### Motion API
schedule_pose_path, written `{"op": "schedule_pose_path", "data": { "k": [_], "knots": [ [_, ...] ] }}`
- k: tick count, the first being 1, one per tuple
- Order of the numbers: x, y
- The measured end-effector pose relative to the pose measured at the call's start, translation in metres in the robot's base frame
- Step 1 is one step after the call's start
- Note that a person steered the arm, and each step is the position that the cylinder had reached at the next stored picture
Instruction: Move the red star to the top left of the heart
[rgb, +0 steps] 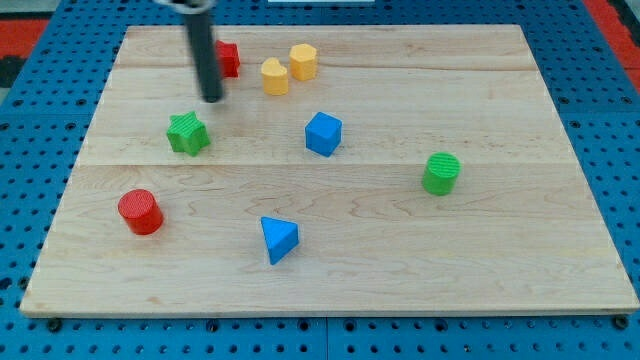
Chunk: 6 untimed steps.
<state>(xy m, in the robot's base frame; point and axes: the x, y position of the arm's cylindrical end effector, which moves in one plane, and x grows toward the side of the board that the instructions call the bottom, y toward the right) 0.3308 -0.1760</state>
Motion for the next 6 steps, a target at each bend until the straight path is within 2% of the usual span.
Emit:
{"op": "schedule_pose_path", "data": {
  "k": [1,2,4,5,6],
  "knots": [
    [-0.023,-0.054],
    [-0.051,0.002],
    [-0.049,0.022],
    [-0.049,0.069],
    [-0.049,-0.005]
  ]
}}
